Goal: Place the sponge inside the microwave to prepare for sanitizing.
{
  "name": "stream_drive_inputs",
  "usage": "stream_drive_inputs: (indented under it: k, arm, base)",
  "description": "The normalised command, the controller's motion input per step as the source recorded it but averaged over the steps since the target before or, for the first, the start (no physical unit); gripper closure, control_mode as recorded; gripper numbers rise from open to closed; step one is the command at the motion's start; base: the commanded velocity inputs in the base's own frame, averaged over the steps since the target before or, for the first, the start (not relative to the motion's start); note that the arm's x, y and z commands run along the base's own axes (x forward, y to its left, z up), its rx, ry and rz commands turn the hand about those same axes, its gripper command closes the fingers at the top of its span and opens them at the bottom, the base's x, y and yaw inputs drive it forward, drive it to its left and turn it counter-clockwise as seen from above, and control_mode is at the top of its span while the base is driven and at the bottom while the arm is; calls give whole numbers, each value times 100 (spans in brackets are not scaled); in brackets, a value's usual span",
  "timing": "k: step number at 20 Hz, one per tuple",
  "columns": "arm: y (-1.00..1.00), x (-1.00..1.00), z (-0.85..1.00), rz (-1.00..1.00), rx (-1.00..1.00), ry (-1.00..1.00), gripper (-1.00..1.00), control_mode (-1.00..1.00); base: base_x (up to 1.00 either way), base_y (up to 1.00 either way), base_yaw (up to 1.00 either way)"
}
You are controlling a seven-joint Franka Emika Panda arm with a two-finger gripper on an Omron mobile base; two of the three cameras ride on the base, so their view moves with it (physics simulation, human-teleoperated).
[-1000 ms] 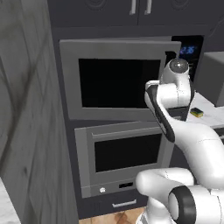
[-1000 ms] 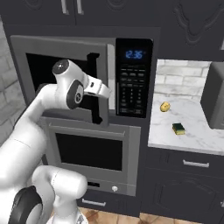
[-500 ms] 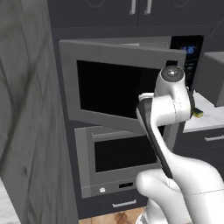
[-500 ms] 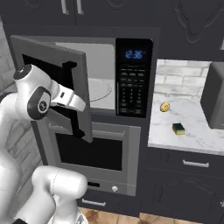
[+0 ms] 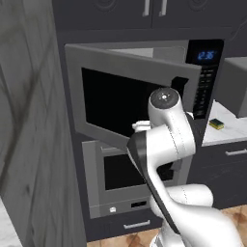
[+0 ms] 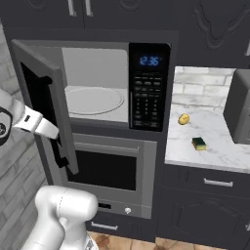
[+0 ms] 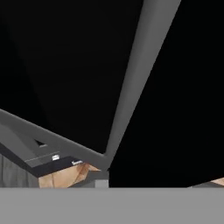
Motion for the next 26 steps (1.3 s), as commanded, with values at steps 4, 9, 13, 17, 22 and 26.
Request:
stream_drive_inputs:
  k: [4, 9, 13, 17, 22, 26]
  arm:
    - [39, 0, -27, -3, 0, 0, -100, -100]
    - [6, 0, 0, -7, 0, -1, -100, -100]
    - [2, -6, 0, -2, 0, -1, -100, -100]
    - [8, -20, 3, -8, 0, 0, -100, -100]
    - [0, -60, 12, -5, 0, -5, -100, -100]
    - [-5, -95, 8, -1, 0, -11, -100, -100]
  base:
    - [0, 0, 0]
    - [0, 0, 0]
    - [0, 0, 0]
    - [0, 0, 0]
    - [0, 0, 0]
    - [0, 0, 0]
